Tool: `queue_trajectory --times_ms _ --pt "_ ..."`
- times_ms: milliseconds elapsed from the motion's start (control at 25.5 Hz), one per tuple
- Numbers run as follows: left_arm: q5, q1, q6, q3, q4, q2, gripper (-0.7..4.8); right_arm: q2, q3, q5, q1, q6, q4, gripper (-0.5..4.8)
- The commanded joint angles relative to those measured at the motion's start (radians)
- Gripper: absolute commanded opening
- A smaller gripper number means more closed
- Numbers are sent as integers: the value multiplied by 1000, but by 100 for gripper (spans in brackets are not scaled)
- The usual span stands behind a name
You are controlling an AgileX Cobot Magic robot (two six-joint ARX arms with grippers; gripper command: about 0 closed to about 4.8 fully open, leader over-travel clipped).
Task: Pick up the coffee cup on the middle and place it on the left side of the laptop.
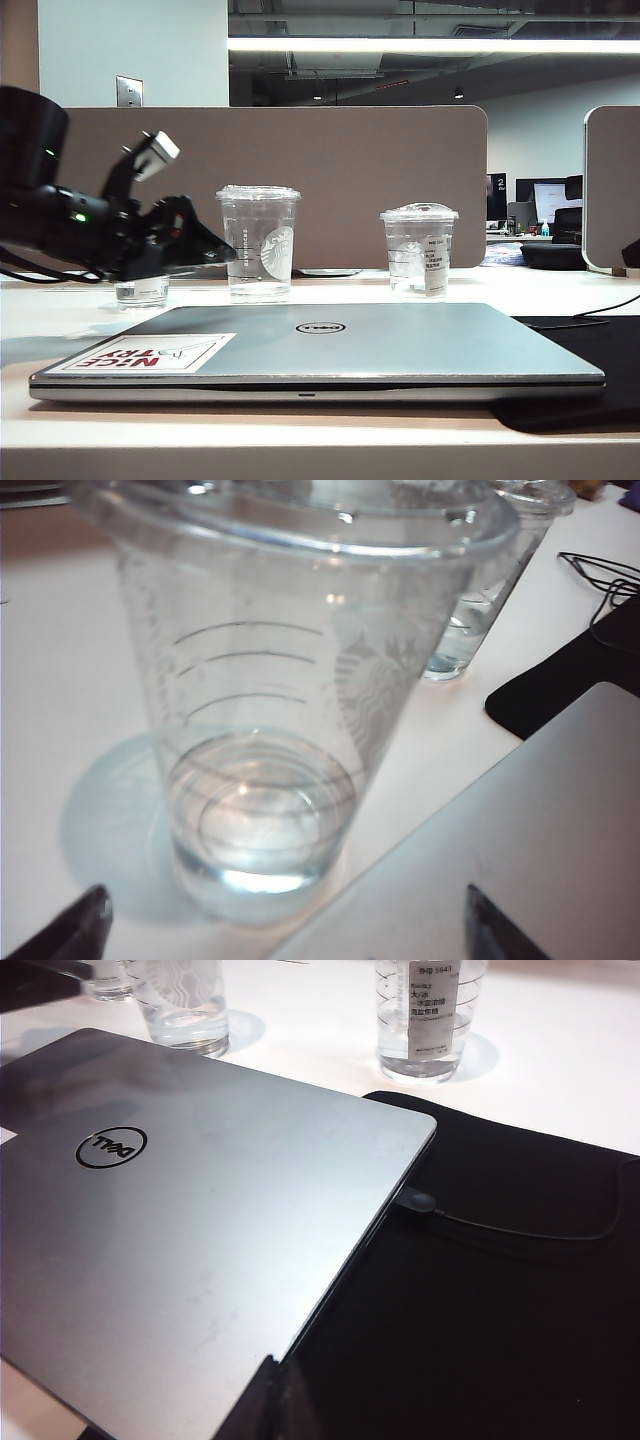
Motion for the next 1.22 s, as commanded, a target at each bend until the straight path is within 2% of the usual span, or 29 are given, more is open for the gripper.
queue_trajectory --times_ms 39,236,472,786,982,1218 --pt "15 -13 48 64 16 64 479 1 -4 0 0 2 18 -5" --pt "-29 -14 47 130 15 133 479 1 -4 0 -1 2 18 -5" --pt "48 -23 47 209 14 200 479 1 -4 0 -1 2 18 -5" --pt "60 -51 47 281 18 266 479 1 -4 0 -1 2 18 -5" --pt "21 -72 48 308 128 319 479 1 -4 0 -1 2 18 -5" --pt "18 -83 38 309 268 377 479 18 -4 0 0 2 17 -5"
